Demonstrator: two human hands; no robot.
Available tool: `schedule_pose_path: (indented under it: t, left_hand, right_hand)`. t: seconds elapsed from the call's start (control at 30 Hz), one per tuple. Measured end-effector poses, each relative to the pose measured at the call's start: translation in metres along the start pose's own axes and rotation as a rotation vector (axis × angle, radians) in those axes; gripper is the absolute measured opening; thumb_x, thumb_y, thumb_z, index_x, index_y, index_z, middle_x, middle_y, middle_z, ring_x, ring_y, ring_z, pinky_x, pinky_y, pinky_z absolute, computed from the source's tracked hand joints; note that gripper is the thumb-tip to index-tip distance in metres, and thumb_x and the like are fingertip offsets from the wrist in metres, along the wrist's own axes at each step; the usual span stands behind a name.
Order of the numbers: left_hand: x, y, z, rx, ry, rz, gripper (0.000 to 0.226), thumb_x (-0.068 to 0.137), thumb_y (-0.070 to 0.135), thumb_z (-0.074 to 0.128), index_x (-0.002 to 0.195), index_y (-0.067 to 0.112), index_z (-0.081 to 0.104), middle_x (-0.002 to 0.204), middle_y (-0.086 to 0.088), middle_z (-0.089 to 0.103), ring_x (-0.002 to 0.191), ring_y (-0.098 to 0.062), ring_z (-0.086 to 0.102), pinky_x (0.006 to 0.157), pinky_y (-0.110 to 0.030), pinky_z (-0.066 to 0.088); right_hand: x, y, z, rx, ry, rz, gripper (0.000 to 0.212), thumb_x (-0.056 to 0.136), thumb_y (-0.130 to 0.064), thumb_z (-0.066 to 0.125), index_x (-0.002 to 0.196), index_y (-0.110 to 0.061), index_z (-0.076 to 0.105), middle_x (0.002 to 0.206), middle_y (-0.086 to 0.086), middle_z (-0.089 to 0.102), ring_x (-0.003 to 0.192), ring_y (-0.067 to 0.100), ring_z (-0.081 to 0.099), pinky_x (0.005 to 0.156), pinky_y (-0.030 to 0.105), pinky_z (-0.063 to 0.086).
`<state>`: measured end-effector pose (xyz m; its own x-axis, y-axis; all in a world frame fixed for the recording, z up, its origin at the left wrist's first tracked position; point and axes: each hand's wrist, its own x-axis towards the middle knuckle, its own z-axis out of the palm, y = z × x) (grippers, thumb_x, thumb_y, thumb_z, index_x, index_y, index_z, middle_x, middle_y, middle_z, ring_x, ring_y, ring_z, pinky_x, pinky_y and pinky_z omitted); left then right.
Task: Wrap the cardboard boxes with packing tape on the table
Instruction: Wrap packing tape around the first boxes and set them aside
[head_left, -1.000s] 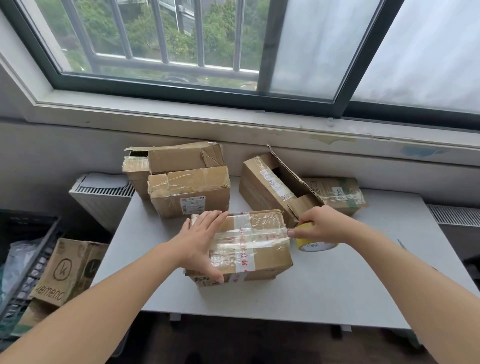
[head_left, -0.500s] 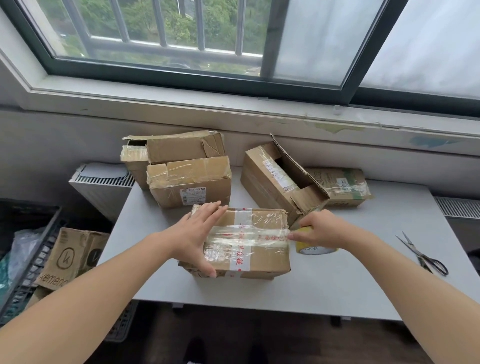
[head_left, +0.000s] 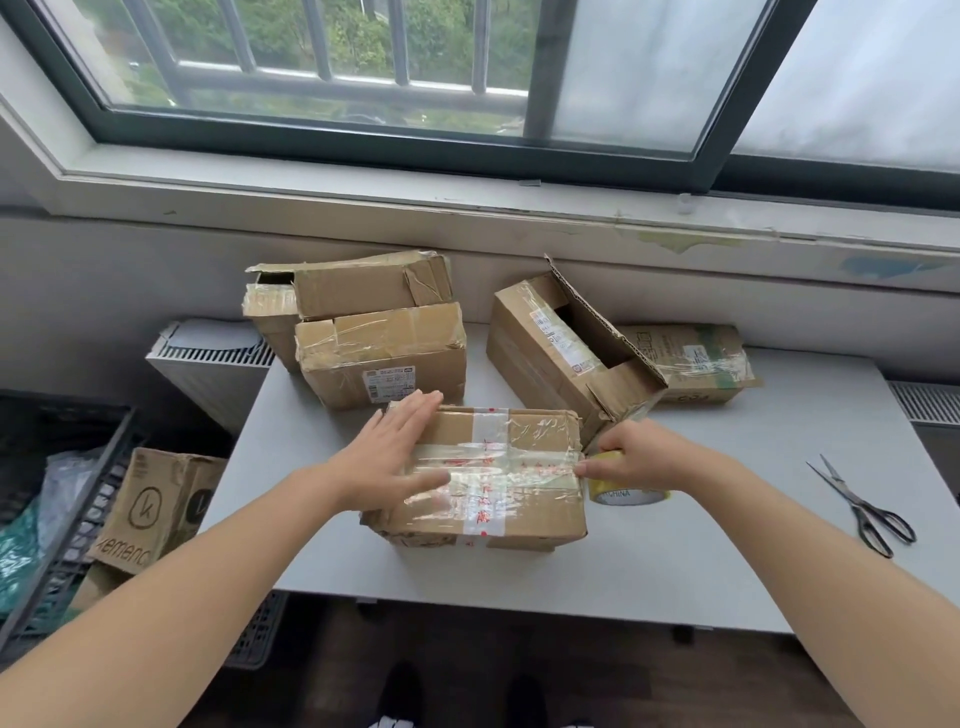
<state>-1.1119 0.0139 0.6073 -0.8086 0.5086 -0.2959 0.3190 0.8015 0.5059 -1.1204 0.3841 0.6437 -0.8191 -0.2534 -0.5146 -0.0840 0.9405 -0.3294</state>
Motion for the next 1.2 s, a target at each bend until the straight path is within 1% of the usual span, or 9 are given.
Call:
schedule_pose_path:
  t: [0.07,0.13,0.3,0.53,0.7,0.8,0.9,1.0,1.2]
  left_hand:
    - [0.0,-0.009,0.012,-0.093,0.144,-0.068,0.085,0.101,0.056,0.05,0.163,0.035,-0.003,0.162,0.03,-0.012,0.151,0.005,-0.02,0.127,-0.055,0.005]
    - [-0.001,-0.009,0.022,-0.237,0.225,-0.161,0.084,0.101,0.049,0.056,0.164,0.034,0.002,0.163,0.032,-0.01,0.154,0.001,-0.011,0.126,-0.06,0.005]
    - [0.004,0.013,0.011,0.055,0.163,-0.351,0.105,0.09,0.076,0.051,0.164,0.025,-0.003,0.169,0.018,-0.013,0.156,-0.012,-0.021,0.121,-0.067,-0.005]
    - [0.027,0.029,-0.006,0.402,0.047,-0.272,0.124,0.075,0.096,0.035,0.165,0.016,0.003,0.173,0.004,-0.002,0.158,-0.017,-0.015,0.117,-0.075,-0.006]
    - [0.065,0.075,0.003,0.381,-0.026,-0.172,0.124,0.071,0.099,0.036,0.162,0.017,0.017,0.17,0.002,0.018,0.159,-0.019,-0.002,0.117,-0.075,-0.008]
    - [0.081,0.095,0.011,0.337,0.005,-0.131,0.112,0.071,0.098,0.04,0.152,0.021,0.036,0.157,0.001,0.04,0.153,-0.02,0.024,0.118,-0.074,-0.006]
    - [0.085,0.097,0.012,0.267,0.035,-0.129,0.103,0.067,0.099,0.045,0.139,0.026,0.049,0.137,0.006,0.056,0.136,-0.018,0.045,0.122,-0.069,0.002]
    - [0.079,0.085,0.005,0.269,0.035,-0.087,0.1,0.069,0.098,0.046,0.143,0.031,0.047,0.14,0.009,0.056,0.134,-0.017,0.047,0.123,-0.057,0.014]
    - [0.036,0.013,-0.03,0.227,0.023,-0.391,0.118,0.053,0.104,0.053,0.146,0.032,0.045,0.148,0.011,0.048,0.14,-0.018,0.043,0.118,-0.069,0.015]
  right_hand:
    - [0.001,0.003,0.003,0.015,0.007,-0.006,0.056,0.087,-0.069,0.063,0.074,-0.015,0.066,0.077,0.006,0.067,0.077,0.02,0.061,0.062,0.033,0.041]
    - [0.001,0.004,0.007,0.027,0.014,-0.01,0.056,0.088,-0.067,0.064,0.069,-0.015,0.059,0.071,0.004,0.061,0.072,0.018,0.056,0.061,0.033,0.038]
    - [0.001,0.008,0.011,0.058,0.027,-0.042,0.055,0.09,-0.064,0.063,0.069,-0.014,0.059,0.072,0.003,0.061,0.076,0.02,0.059,0.064,0.035,0.042]
    - [0.005,0.009,0.01,0.058,0.009,-0.068,0.056,0.088,-0.069,0.062,0.075,-0.014,0.067,0.077,0.003,0.067,0.08,0.019,0.063,0.069,0.038,0.049]
    - [0.004,0.008,0.01,0.078,0.019,-0.064,0.053,0.089,-0.064,0.064,0.076,-0.014,0.068,0.076,0.005,0.068,0.081,0.022,0.064,0.068,0.038,0.049]
    - [0.005,0.01,0.011,0.077,0.031,-0.075,0.055,0.088,-0.065,0.064,0.077,-0.011,0.069,0.077,0.007,0.068,0.082,0.023,0.064,0.068,0.039,0.05]
    - [0.007,0.012,0.011,0.093,0.037,-0.07,0.055,0.087,-0.066,0.064,0.076,-0.013,0.069,0.076,0.006,0.068,0.08,0.022,0.064,0.069,0.04,0.051]
    - [0.009,0.015,0.014,0.116,0.023,-0.074,0.055,0.085,-0.069,0.064,0.076,-0.015,0.07,0.076,0.005,0.068,0.08,0.022,0.065,0.065,0.039,0.049]
    - [0.01,0.021,0.02,0.204,0.022,-0.057,0.061,0.082,-0.073,0.064,0.075,-0.012,0.067,0.067,-0.001,0.06,0.066,0.015,0.055,0.06,0.033,0.038]
